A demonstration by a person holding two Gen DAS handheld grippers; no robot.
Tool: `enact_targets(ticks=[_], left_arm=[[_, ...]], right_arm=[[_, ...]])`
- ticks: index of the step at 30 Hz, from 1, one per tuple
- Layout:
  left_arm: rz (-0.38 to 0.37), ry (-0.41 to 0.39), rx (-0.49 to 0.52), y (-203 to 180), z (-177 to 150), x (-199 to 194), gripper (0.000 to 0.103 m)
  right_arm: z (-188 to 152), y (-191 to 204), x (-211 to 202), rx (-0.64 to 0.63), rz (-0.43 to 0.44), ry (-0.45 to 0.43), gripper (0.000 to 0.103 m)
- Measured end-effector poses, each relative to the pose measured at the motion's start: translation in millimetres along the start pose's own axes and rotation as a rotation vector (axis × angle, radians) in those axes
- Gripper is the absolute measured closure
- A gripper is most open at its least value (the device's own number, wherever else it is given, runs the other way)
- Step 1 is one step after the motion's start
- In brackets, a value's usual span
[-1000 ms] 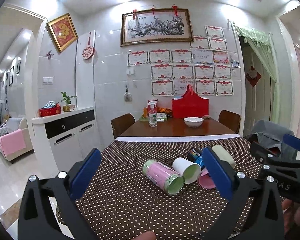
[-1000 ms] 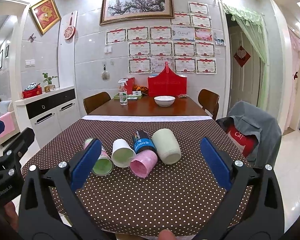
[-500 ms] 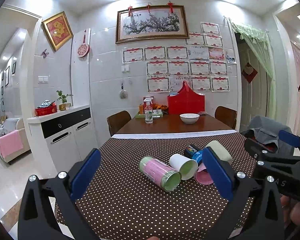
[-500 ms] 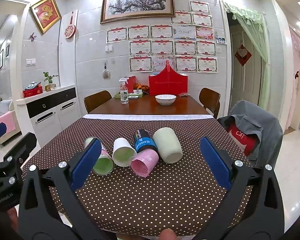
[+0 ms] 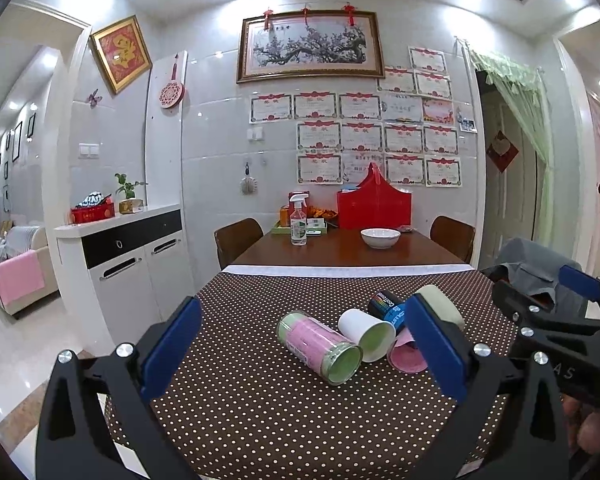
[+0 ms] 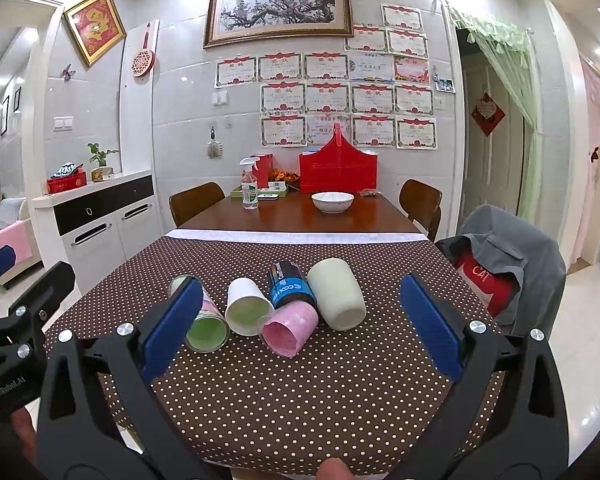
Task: Flip cup upside down
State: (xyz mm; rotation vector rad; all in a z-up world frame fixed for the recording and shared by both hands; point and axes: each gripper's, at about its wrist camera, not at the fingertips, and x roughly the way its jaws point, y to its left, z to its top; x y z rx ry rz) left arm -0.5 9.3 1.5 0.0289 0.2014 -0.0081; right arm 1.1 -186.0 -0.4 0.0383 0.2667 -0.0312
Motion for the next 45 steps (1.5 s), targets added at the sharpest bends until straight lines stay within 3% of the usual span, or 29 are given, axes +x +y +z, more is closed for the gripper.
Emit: enact_targets(ticks=[13, 22, 30, 41, 45], left_arm=[[-0.026, 0.018, 0.013, -5.4, 1.7, 11.0, 0.004], [-0.049, 0.050, 0.031, -16.6, 0.5, 43.9, 0.004], [-0.056, 0.113, 0.034, -22.6, -6.0, 101.5, 0.004], [-0.066, 0.190, 0.031, -23.4, -13.5, 168.8, 0.004], [-0.072, 0.208, 0.022, -22.9, -17.0, 181.5, 0.004]], right_arm=[[2.1, -1.4, 8.2, -0.012, 0.008, 0.015, 0.006], [3.5, -20.2, 46.2, -0.028, 0.027, 0.075, 0.006], [2.7, -69.9, 135.7, -0.010, 0.000, 0.264, 0.006], [-2.0, -74.4, 242.5, -0.081, 0.060, 0.524, 0.006], [-8.0, -75.3, 274.6, -0.102, 0.064, 0.614, 0.021]])
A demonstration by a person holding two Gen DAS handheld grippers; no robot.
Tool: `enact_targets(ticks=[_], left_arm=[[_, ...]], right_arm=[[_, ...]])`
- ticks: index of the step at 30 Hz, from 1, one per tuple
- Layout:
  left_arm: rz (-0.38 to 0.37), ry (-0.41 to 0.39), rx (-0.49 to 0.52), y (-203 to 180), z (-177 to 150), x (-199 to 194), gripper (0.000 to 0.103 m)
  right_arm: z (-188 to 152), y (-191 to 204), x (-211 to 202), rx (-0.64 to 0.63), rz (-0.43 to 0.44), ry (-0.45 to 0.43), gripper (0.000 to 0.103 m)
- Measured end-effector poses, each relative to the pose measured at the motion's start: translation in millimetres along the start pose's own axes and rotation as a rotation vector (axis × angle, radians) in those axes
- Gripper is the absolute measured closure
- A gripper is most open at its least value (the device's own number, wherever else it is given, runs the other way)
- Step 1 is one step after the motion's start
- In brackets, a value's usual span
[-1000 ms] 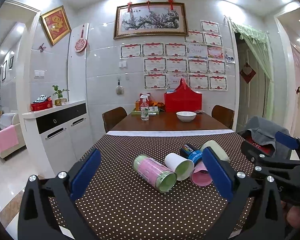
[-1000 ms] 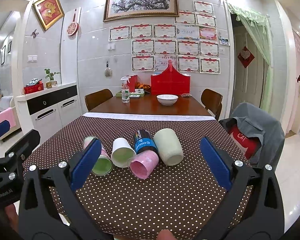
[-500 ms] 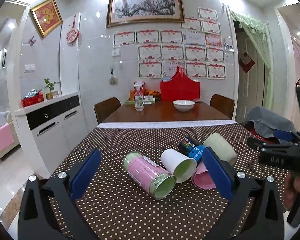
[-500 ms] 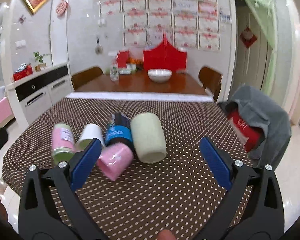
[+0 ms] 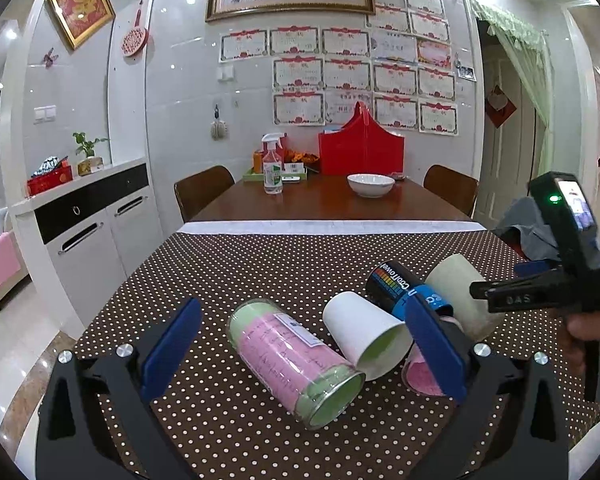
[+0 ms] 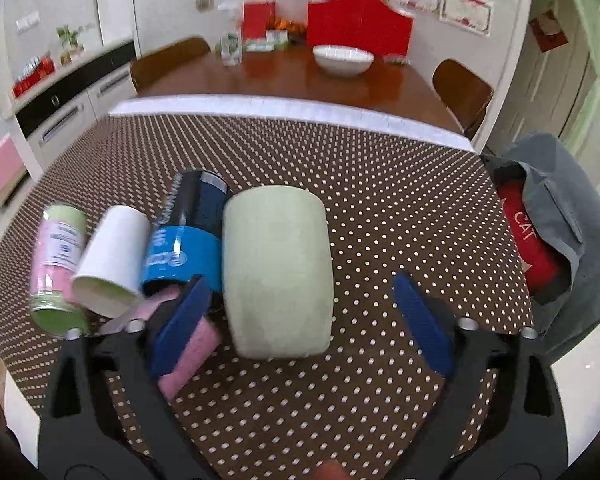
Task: Flip cup upside down
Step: 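Move the right tool down to the pale green mug lying on its side, then close the right gripper on the pale green mug's body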
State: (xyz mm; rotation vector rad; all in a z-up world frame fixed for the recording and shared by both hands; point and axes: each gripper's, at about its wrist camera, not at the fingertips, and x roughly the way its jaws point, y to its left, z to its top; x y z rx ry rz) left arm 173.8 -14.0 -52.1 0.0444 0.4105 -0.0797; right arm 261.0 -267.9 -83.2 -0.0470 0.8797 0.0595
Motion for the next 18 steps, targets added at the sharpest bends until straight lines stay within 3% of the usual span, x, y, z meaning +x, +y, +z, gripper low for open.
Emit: enact_targets(ticks=[4, 9, 18], left_arm=[[-0.004, 0.016, -0.007, 2.0, -2.6, 8.9, 0.004], [-0.010, 0.038, -0.016, 4.2, -4.6, 16.8, 0.004], [-0.016, 0.044, -0.029, 4.2, -10.3, 12.6, 0.004]], right_arm=[[7.7, -1.3, 23.9, 0.010, 0.077, 0.084, 0.024], [12.6, 8.6, 45.4, -0.024, 0.077, 0.141, 0.027], [20.4, 8.1, 51.8, -0.039, 0.087, 0.158, 0.027]])
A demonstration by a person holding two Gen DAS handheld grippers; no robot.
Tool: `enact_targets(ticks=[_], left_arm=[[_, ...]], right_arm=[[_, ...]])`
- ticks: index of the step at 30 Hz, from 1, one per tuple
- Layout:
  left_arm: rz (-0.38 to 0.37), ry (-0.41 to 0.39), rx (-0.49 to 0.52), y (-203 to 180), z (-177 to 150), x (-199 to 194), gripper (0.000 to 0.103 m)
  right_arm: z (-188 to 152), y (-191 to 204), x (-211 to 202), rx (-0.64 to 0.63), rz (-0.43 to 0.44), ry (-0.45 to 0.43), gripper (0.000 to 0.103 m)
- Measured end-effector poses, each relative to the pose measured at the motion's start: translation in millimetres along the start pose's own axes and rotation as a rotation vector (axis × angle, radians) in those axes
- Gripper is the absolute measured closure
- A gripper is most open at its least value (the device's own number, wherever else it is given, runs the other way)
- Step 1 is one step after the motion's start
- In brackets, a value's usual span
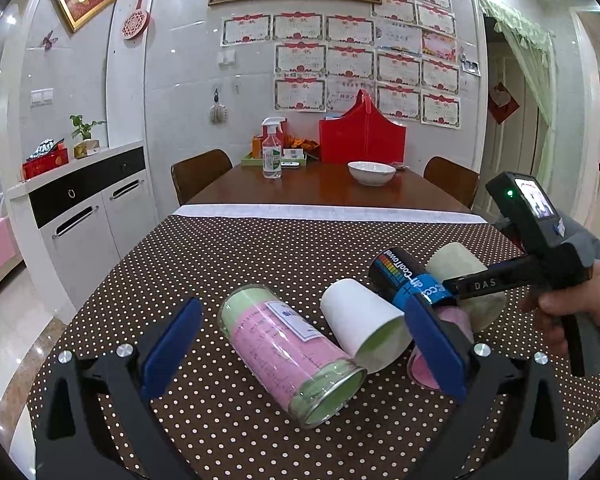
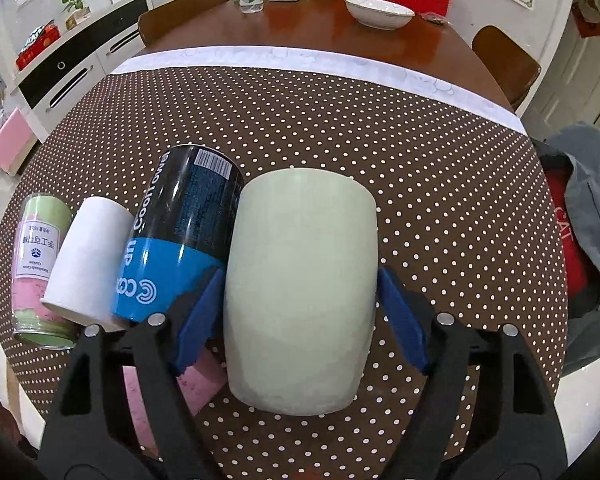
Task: Flip cup upside down
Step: 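Close the right gripper on the pale green mug's body, then lift the pale green mug with the right gripper and pull it back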
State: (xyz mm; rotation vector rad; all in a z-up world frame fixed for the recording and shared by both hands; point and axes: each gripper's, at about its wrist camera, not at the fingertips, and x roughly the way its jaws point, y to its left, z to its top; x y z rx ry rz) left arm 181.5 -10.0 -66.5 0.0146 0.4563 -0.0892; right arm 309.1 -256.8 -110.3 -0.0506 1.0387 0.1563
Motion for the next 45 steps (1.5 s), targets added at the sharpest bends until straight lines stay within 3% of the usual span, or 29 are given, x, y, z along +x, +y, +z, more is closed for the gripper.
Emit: enact_targets(ticks=[8, 12, 25, 33, 39, 45], left_arm=[[-0.001, -0.001, 0.014, -5.6, -2.7, -7.8, 0.004], [0.001, 0.002, 0.012, -5.2, -3.2, -9.6, 0.004], [-0.001, -0.017, 0.022, -7.0, -3.8, -26.7, 0.004], [0.006, -0.042, 0.002, -1.7, -8.2, -50.8, 0.004], [0.024, -0.041, -0.002, 10.3, -16.9, -69.2, 0.004], [0.043, -0.032, -0.033, 24.9, -26.6, -80.8, 0.004]], right_arm=[[4.3, -3.2, 5.6, 0.022, 0.020, 0.022, 0.026], [0.3, -16.2, 2.5, 0.069, 0.073, 0.008, 0.027], [-30.9, -38.8, -59.5, 0.139, 0.157, -0.150, 0.027], [-79.3, 15.1, -124.4, 0.042, 0.269, -0.238, 0.027], [-121.6, 61.0, -119.3, 0.028, 0.316, -0.202, 0.027], [-137.3, 87.2, -88.6, -0.009, 0.249, -0.145, 0.027]])
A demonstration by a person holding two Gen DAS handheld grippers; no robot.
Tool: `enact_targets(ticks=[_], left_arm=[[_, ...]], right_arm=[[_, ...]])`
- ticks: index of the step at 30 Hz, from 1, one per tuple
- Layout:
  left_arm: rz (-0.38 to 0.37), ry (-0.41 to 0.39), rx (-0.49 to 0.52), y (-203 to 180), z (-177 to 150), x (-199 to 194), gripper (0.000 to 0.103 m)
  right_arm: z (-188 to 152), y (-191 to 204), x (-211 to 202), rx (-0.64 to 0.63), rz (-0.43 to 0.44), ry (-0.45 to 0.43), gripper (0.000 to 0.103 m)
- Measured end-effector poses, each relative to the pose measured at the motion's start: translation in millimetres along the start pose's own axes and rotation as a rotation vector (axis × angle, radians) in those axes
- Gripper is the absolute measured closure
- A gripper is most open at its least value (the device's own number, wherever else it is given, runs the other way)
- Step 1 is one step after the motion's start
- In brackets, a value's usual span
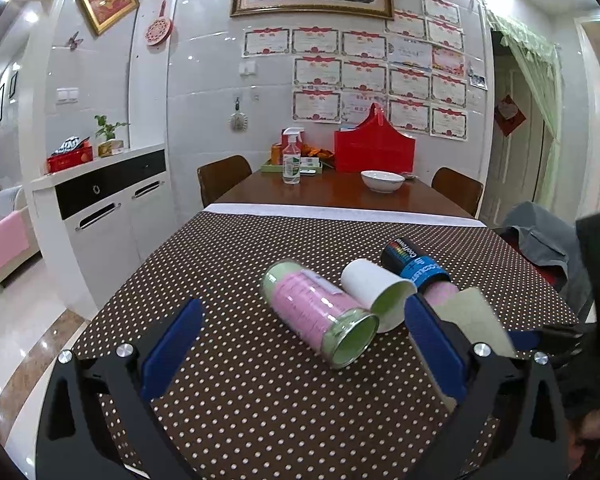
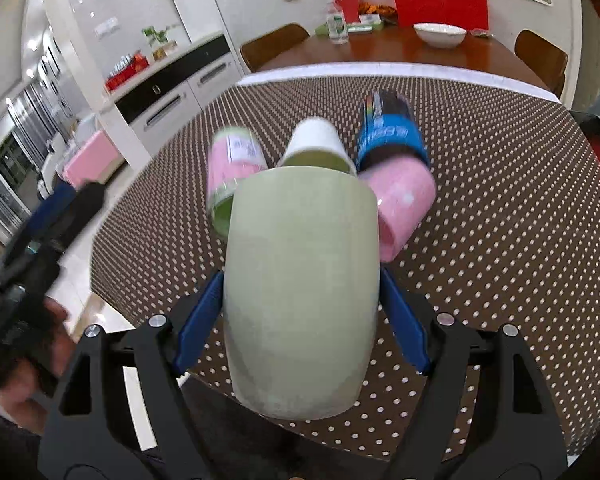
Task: Flip cup upside down
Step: 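Lift the pale green mug with the right gripper and pull it back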
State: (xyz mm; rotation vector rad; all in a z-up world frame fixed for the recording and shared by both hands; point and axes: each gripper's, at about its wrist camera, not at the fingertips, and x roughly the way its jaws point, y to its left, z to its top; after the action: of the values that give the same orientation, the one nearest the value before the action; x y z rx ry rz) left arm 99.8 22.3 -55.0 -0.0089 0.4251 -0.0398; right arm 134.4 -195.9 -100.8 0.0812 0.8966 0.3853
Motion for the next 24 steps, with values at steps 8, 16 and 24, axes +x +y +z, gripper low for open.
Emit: enact_targets(ticks=[8, 16, 24], left_arm=[[-0.002, 0.026, 0.018, 0.0, -9.9, -2.2, 0.004], [-0.005, 0.020, 0.023, -4.1, -9.6, -6.5, 0.004], [-0.008, 0.005, 0.033, -9.1, -6.0, -15.3, 0.004]], right_arm=[[-7.9, 7.7, 24.4, -0.023, -0.050, 0.022, 0.026], [-12.8, 3.4, 16.1, -0.005, -0.053, 0.006, 0.020], [-11.6, -4.0, -3.4, 0.028, -0.042, -0.039, 0.006]])
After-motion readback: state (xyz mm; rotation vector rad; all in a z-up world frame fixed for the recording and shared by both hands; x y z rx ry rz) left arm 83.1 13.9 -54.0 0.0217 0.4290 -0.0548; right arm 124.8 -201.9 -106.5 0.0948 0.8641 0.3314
